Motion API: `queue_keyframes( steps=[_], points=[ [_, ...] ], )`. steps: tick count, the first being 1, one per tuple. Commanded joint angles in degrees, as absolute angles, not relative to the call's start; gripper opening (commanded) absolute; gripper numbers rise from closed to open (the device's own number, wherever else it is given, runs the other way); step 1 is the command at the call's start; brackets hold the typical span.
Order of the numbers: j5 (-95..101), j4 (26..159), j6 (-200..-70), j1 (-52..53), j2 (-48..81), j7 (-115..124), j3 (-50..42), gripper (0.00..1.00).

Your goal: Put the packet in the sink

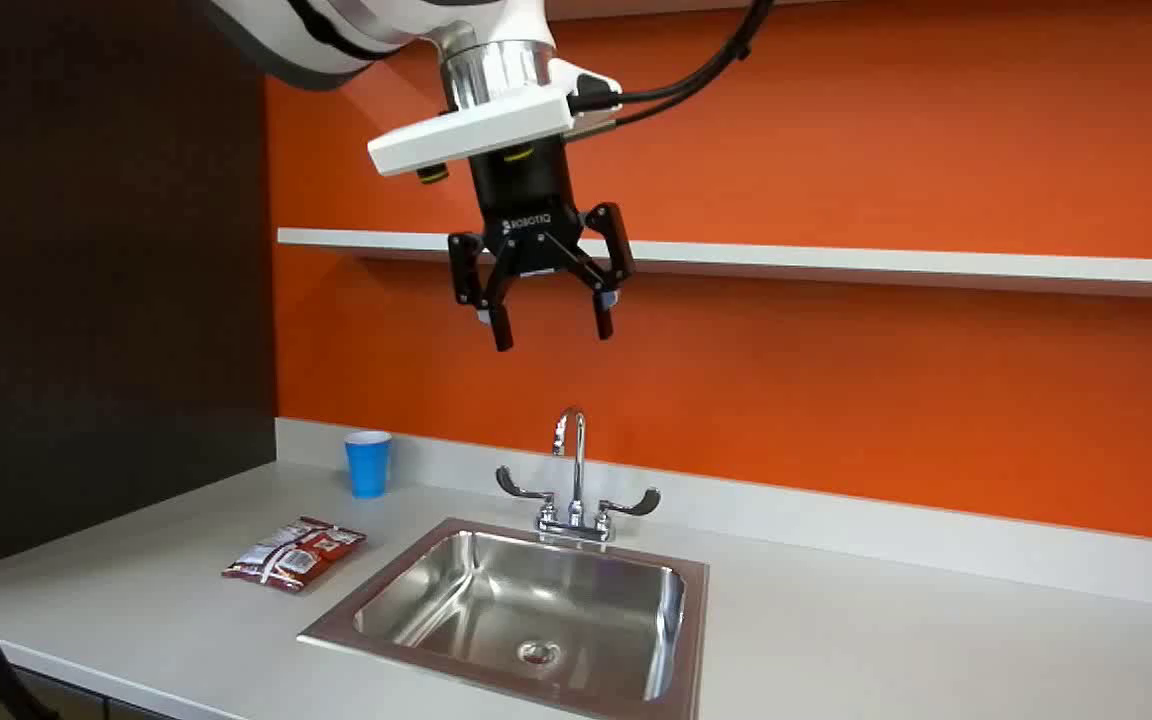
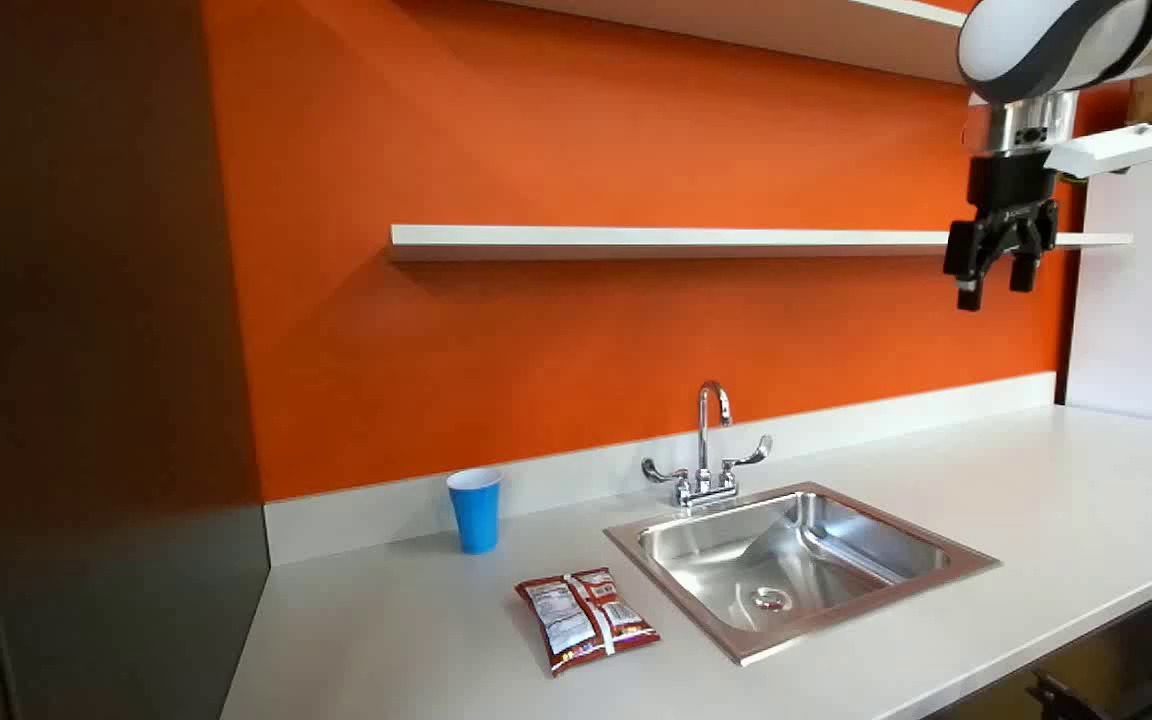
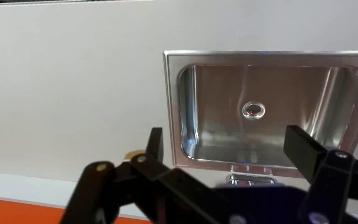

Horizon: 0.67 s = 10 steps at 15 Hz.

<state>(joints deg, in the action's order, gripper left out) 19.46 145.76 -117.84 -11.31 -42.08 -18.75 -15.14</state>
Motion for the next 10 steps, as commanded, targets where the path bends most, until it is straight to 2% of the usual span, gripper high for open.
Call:
queue_keyframes(
  steps=[1,10],
  points=[
    [19.36,145.62,-117.66,-11.35,-42.03,-18.80,-15.07,1.00],
    [17.44,150.48,-115.39,-4.63,-44.95,-24.68,-13.55,1.00]
  ],
)
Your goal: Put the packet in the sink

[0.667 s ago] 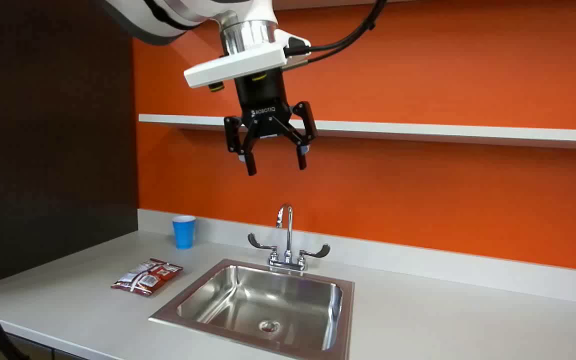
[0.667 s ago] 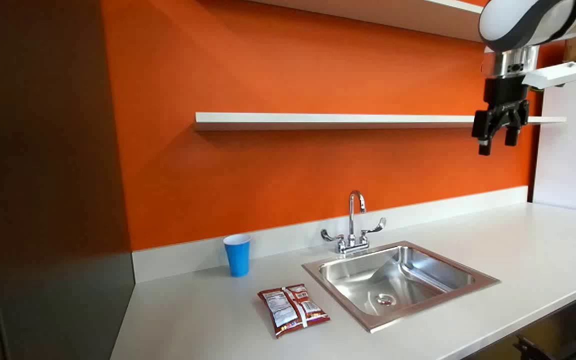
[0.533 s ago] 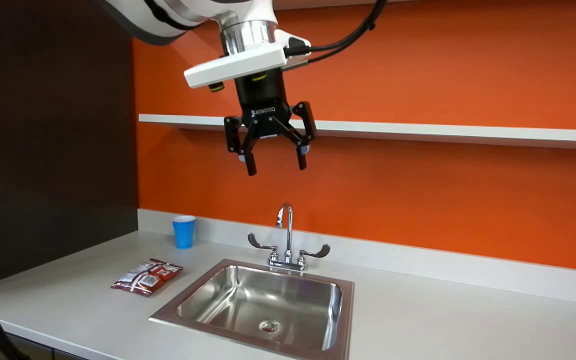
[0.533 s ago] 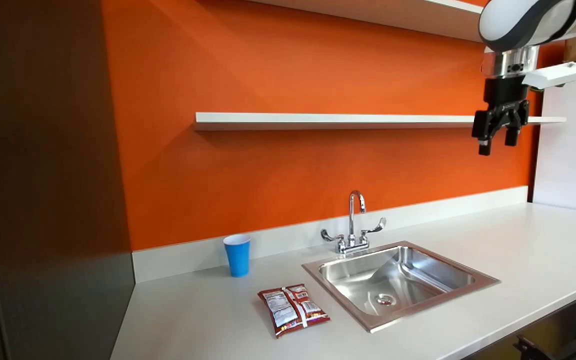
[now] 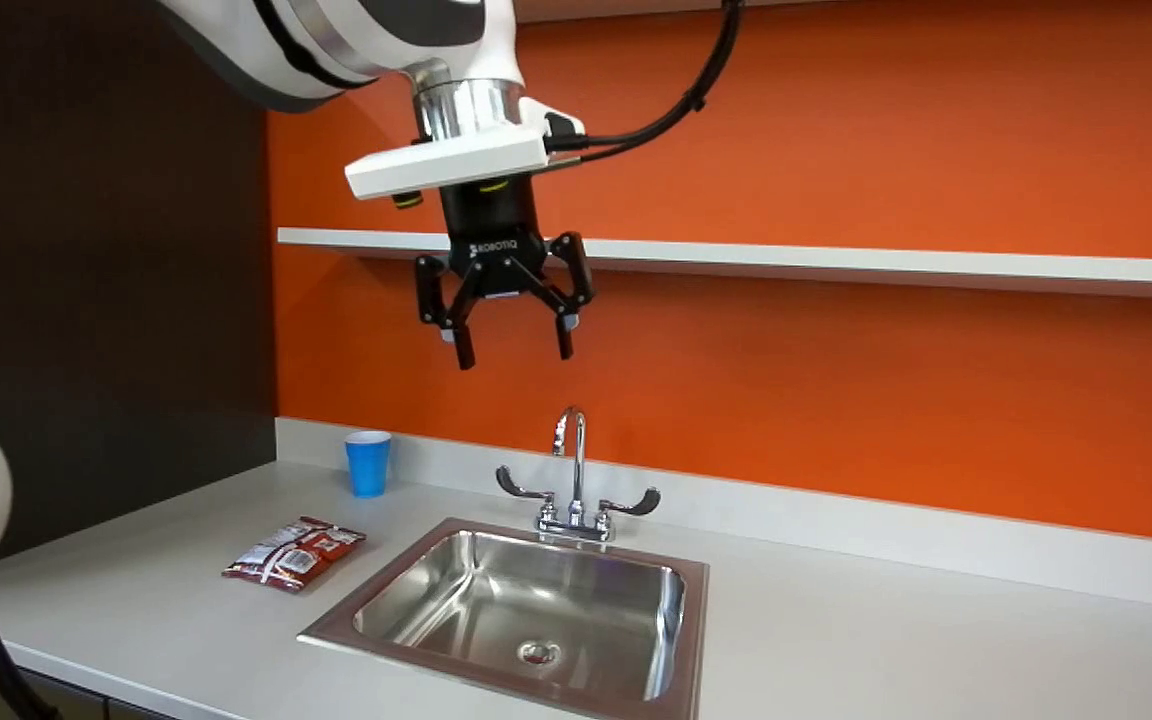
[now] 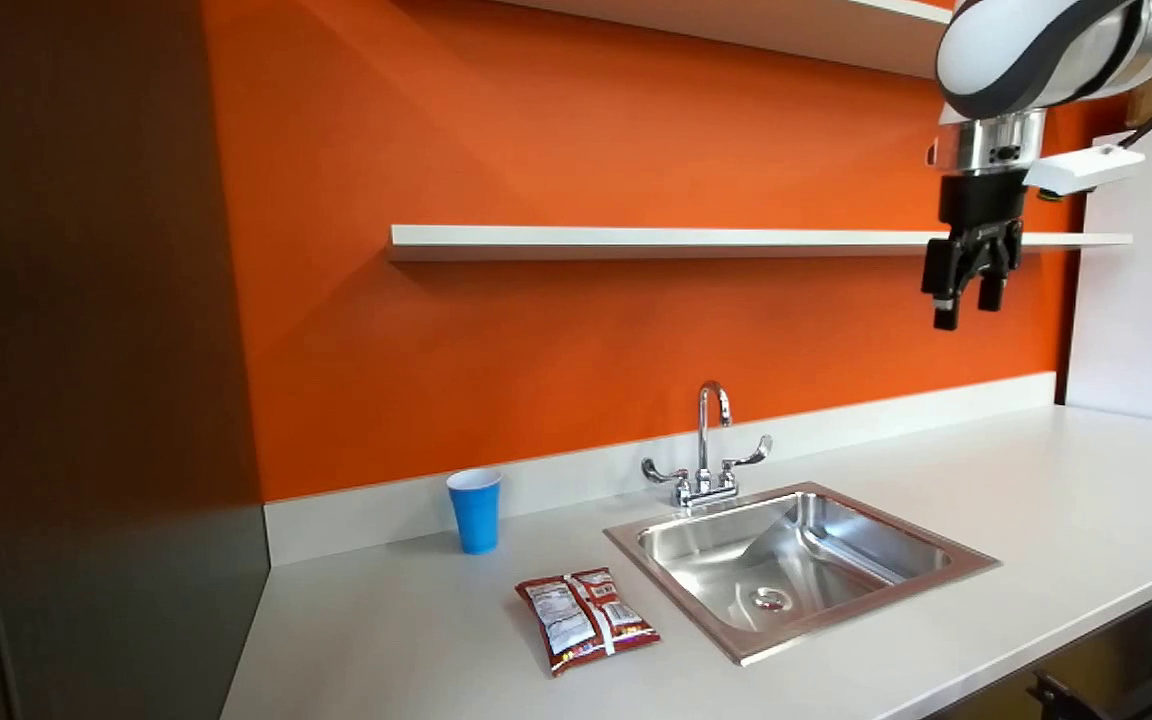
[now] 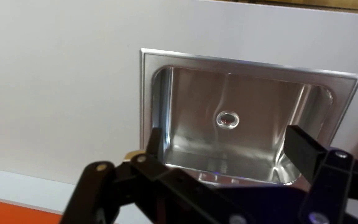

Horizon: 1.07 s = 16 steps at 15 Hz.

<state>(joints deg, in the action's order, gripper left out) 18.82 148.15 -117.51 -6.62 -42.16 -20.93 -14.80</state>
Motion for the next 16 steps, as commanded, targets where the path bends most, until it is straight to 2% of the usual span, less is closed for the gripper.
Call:
queue_keyframes(
  steps=[1,7,16],
  points=[
    [17.23,151.10,-114.93,-3.62,-45.26,-25.39,-13.15,1.00],
    [16.03,153.49,-112.50,2.45,-45.41,-28.79,-10.31,1.00],
    [7.82,155.02,-113.89,7.38,-42.07,-19.85,-3.67,1.00]
  ],
)
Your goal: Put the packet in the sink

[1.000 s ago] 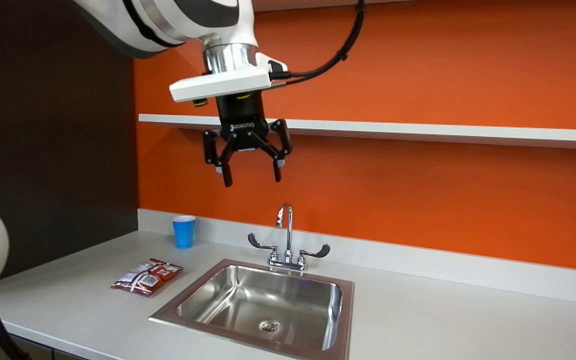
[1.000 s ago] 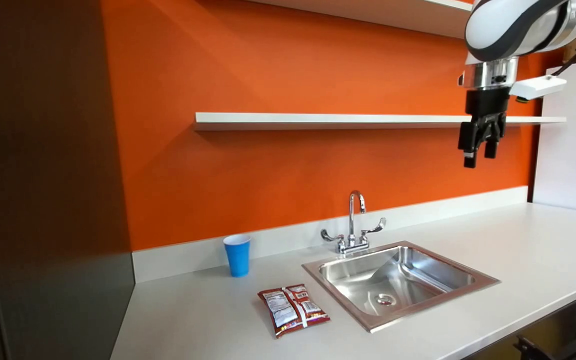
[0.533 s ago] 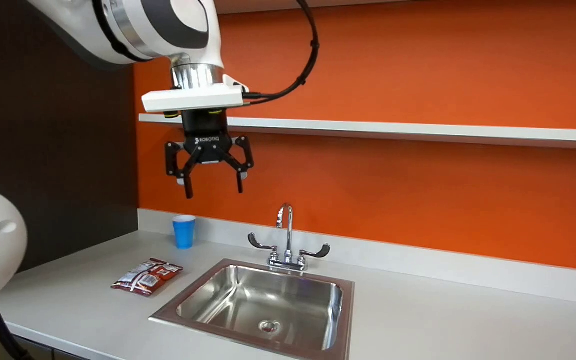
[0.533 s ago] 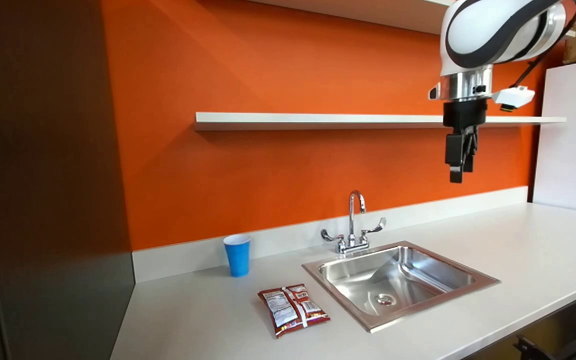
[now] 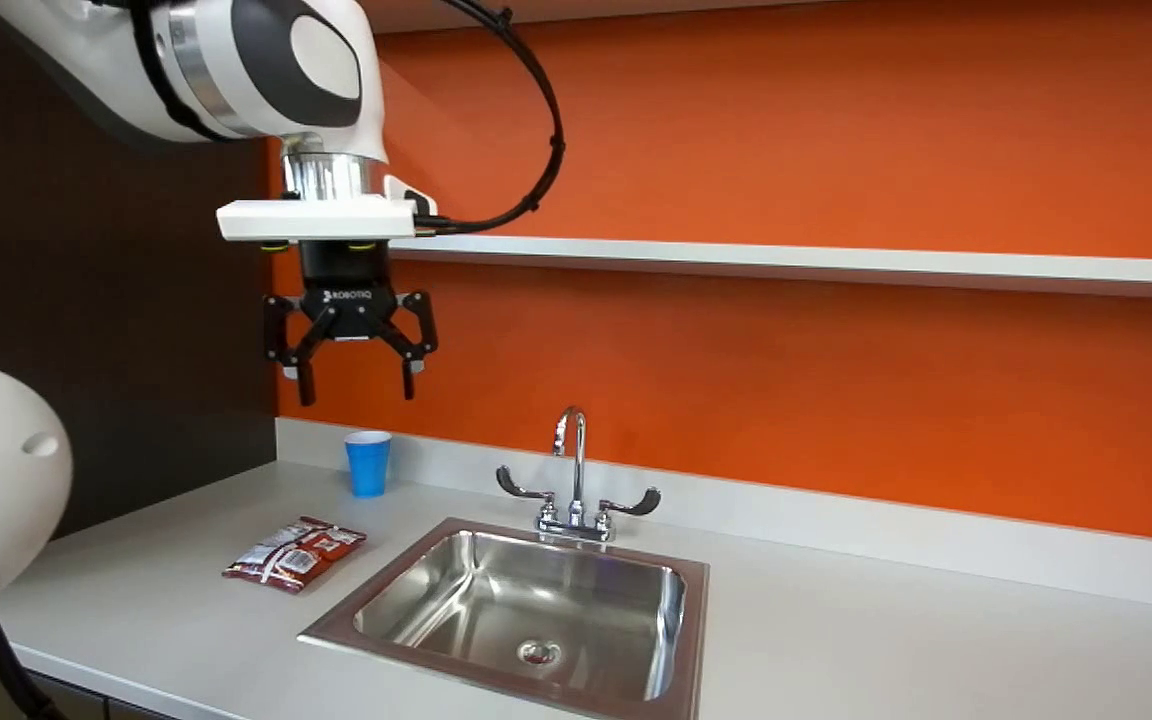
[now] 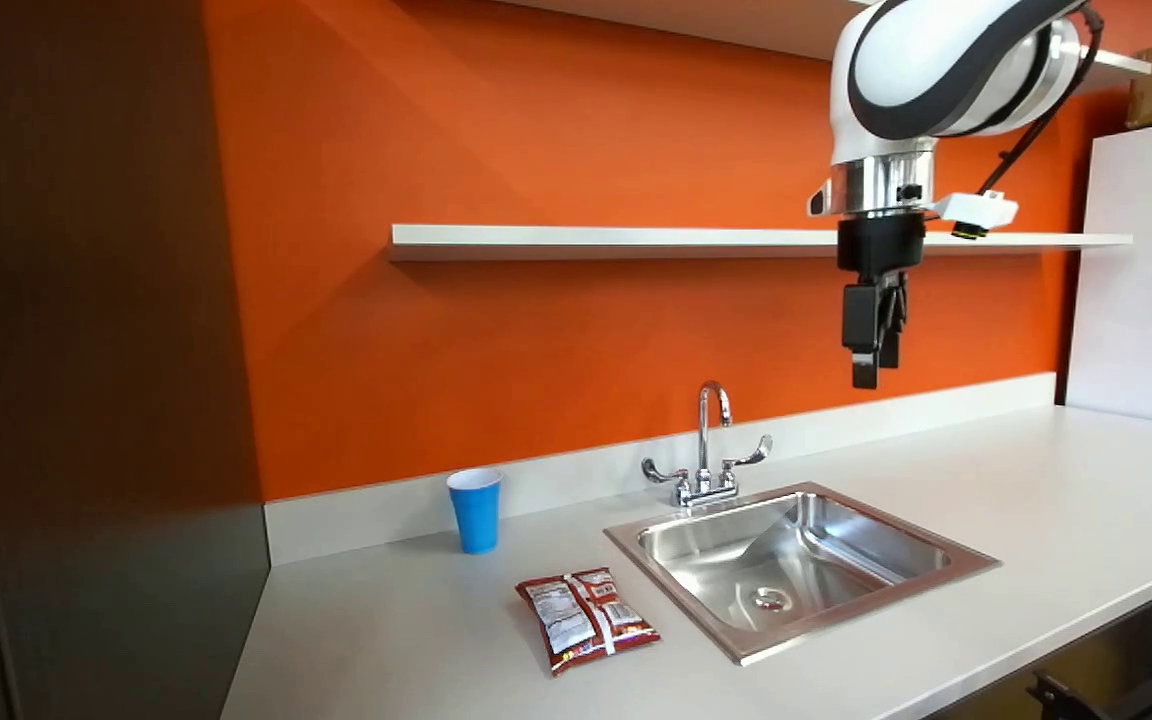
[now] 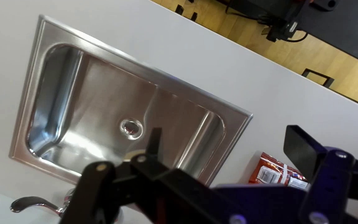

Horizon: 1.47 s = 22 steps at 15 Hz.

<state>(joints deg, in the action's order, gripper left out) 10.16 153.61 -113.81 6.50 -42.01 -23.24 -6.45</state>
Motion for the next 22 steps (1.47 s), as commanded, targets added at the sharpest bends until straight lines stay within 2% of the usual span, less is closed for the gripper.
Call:
queue_keyframes(
  steps=[1,12,22],
  points=[
    [7.10,155.44,-114.31,7.89,-41.52,-19.03,-2.88,1.00],
    [1.58,156.12,-126.64,13.03,-28.82,-13.47,3.96,1.00],
    [4.00,149.14,-142.29,11.43,-8.60,-2.86,8.61,1.00]
  ],
)
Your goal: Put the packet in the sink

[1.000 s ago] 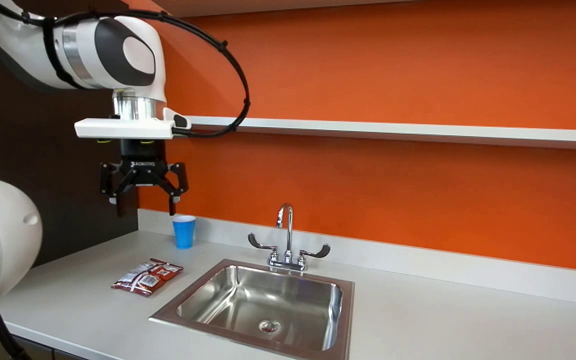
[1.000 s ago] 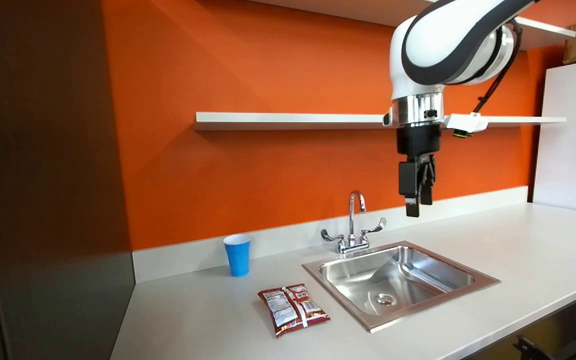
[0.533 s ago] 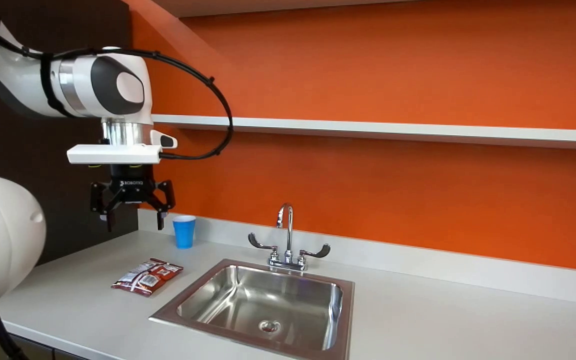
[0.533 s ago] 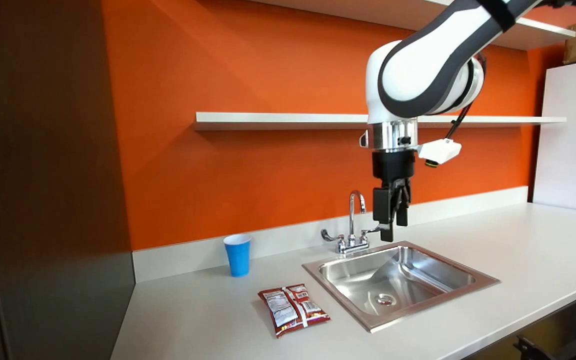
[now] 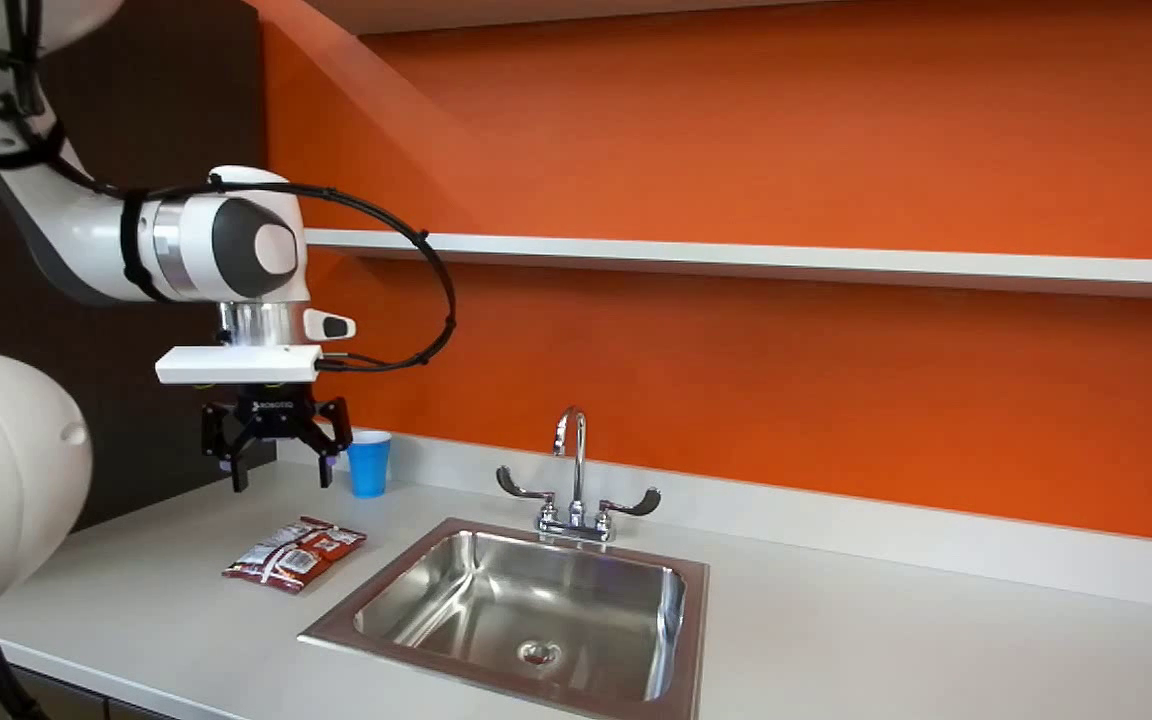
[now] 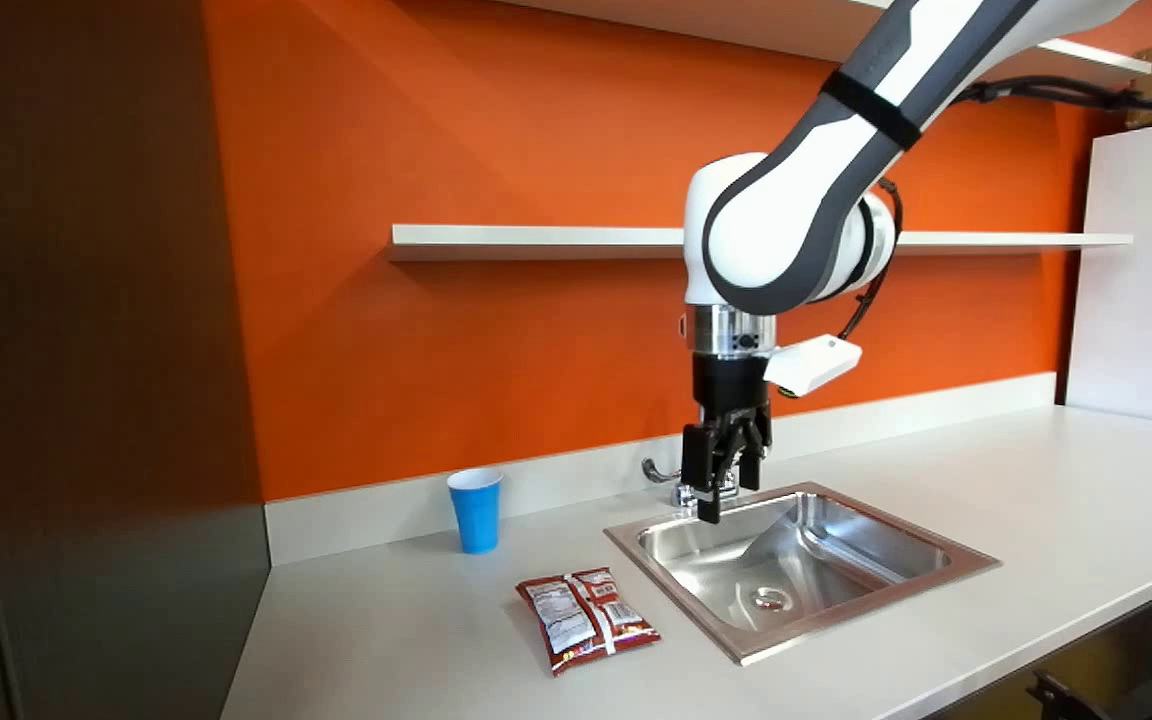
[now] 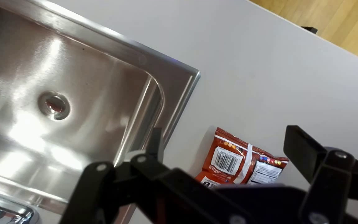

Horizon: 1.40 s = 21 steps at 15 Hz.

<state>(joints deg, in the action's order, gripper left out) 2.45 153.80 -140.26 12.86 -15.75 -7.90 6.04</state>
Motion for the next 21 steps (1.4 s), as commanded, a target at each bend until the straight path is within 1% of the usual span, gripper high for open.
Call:
queue_keyframes(
  steps=[1,12,14,15,21],
  points=[
    [4.62,148.18,-142.86,11.35,-6.73,-1.41,9.07,1.00],
    [8.98,135.26,-143.26,13.31,9.69,8.78,10.05,1.00],
    [5.69,133.99,-143.36,12.91,10.73,4.59,10.58,1.00],
    [6.96,136.26,-143.34,13.01,9.00,5.83,10.08,1.00],
    [6.55,134.53,-143.37,13.11,10.67,5.70,10.14,1.00]
  ],
)
